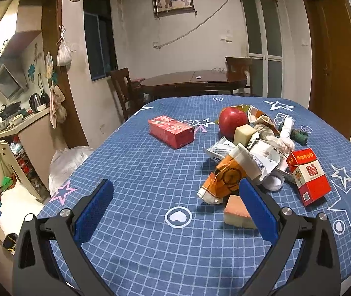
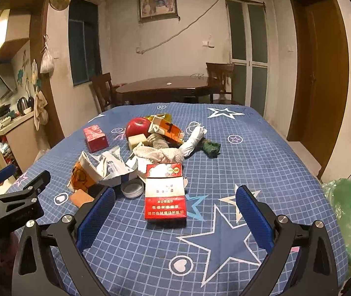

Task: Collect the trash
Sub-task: 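Grasp the pink sponge with the left tool while the right tool grasps the red cigarette box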

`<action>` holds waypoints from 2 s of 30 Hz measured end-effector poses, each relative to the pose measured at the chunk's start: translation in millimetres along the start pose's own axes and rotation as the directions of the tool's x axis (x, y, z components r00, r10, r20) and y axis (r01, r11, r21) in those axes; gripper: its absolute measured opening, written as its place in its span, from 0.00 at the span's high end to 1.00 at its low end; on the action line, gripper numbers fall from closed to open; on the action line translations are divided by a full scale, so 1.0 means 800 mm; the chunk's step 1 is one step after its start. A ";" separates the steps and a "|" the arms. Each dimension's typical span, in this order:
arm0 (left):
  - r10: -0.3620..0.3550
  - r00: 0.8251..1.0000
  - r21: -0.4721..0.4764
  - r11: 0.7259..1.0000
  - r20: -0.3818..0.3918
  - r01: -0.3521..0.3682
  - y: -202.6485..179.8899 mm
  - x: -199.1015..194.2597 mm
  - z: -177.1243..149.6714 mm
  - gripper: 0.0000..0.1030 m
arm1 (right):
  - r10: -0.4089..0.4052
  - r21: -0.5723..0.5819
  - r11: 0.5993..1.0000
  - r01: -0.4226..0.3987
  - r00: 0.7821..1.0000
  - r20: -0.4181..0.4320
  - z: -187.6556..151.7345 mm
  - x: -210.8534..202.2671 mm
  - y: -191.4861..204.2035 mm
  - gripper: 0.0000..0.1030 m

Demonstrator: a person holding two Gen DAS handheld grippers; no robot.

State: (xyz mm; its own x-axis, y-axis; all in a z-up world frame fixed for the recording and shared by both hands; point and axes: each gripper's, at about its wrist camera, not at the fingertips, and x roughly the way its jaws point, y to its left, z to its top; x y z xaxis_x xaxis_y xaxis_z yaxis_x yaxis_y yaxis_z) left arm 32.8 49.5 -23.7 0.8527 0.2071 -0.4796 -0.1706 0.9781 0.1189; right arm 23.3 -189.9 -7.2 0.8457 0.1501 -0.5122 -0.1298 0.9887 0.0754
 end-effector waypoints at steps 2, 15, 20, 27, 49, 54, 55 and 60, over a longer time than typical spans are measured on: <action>0.001 1.000 0.000 1.000 -0.004 -0.001 0.000 0.001 0.001 0.05 | 0.009 0.009 1.000 -0.009 1.000 0.002 -0.001 0.003 0.000 0.05; 0.011 0.999 0.015 1.000 -0.038 -0.011 -0.008 0.015 -0.004 0.05 | 0.007 -0.018 1.000 -0.007 1.000 0.003 0.001 0.019 0.007 0.05; 0.018 0.998 0.023 1.000 -0.057 -0.017 -0.008 0.021 -0.007 0.05 | 0.016 -0.054 0.998 -0.017 1.000 -0.016 0.004 0.039 0.018 0.05; 0.024 0.996 0.022 1.000 -0.081 -0.022 -0.005 0.030 -0.010 0.05 | 0.030 -0.051 0.998 -0.034 0.997 -0.071 0.007 0.059 0.026 0.05; -0.066 0.989 -0.008 0.998 -0.133 0.066 0.014 0.035 -0.021 0.05 | 0.065 -0.063 0.994 -0.088 0.950 -0.305 0.000 0.142 0.038 0.28; -0.206 0.966 -0.003 0.978 -0.155 0.208 0.000 0.029 -0.023 0.05 | 0.102 -0.019 0.993 -0.113 0.945 -0.310 -0.003 0.145 0.025 0.44; -0.234 0.959 -0.002 0.972 -0.160 0.237 -0.002 0.029 -0.023 0.05 | 0.119 -0.001 0.992 -0.125 0.949 -0.293 -0.002 0.139 0.021 0.44; -0.328 0.925 0.011 0.942 -0.192 0.337 -0.029 0.038 -0.024 0.10 | 0.126 0.048 0.992 -0.118 0.962 -0.241 0.000 0.113 0.005 0.44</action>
State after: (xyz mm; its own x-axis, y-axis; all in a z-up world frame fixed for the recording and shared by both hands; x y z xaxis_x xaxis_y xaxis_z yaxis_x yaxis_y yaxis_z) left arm 53.1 33.2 -58.1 0.7496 -0.1259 -0.6498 0.1315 0.9905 -0.0402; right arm 99.2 -172.0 -53.4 0.6727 0.2681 -0.6896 -0.2034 0.9631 0.1761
